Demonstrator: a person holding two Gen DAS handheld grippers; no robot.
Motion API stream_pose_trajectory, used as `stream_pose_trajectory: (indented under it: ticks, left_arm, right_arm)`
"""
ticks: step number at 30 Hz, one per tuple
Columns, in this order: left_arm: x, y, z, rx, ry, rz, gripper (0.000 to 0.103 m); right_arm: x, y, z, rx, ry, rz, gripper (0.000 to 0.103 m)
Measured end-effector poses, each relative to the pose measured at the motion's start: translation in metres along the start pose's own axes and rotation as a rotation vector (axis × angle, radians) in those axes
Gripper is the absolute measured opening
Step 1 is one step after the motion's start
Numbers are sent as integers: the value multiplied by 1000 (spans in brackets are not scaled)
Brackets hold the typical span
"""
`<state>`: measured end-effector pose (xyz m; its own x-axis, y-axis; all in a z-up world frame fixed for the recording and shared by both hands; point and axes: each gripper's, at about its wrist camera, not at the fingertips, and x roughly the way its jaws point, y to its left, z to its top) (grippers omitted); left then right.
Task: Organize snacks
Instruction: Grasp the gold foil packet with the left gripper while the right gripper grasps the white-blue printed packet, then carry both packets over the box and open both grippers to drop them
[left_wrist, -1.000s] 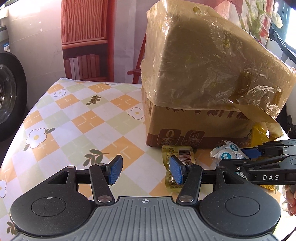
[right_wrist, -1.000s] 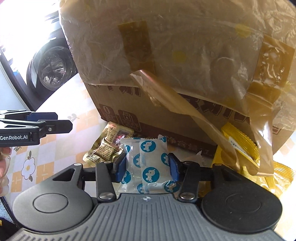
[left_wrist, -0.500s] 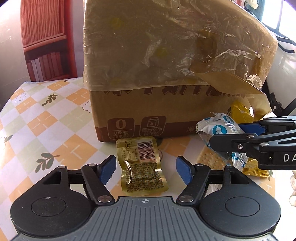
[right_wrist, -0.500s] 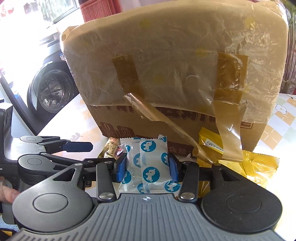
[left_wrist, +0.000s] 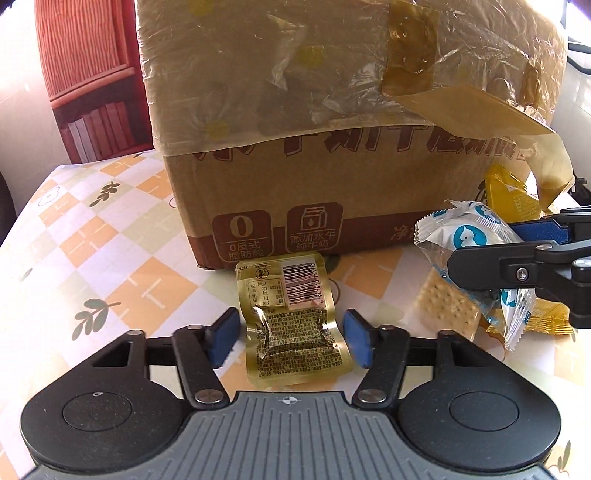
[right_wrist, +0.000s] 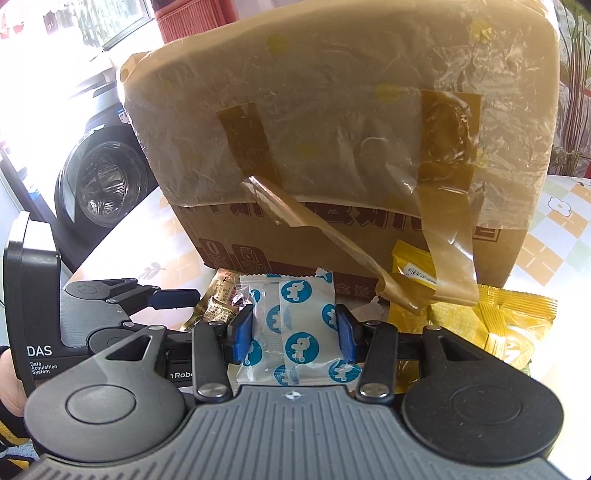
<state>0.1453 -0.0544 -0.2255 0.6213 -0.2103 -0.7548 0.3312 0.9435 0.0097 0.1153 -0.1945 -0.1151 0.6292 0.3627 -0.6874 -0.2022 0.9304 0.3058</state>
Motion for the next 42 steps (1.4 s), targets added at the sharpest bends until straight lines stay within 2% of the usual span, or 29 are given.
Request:
stream_pose_trajectory:
  ticks: [5,10,22,27,32,36,39,42]
  left_arm:
    - [-14,6,-7,-37,0,-53,46]
    - [-32,17,-20,-66,-21,-38,44]
    - [-110,55,-6,-155,-209,-9,44]
    - [-143,63,14,-160,-319,-25,44]
    - [-174,54,48,-125,-444,-36,44]
    - [-186,43,78,-99,-507,-46,45]
    - [-183,34,104,-84,-550,-55,45]
    - [-176,27,125,-67,-581,-63,45]
  right_arm:
    - [1,1,3,-4,-1,2,47]
    - [-1,6,4,-13,-9,9,47]
    - [-18,40,11,-92,-59,72,47]
    - [-40,57,27,-142,-151,101,47]
    - [-67,58,59,-164,-279,85,47]
    - [-81,50,84,-172,-372,45,47]
    - [-85,43,100,-221,-424,-29,47]
    - [-78,35,114,-244,-446,-69,47]
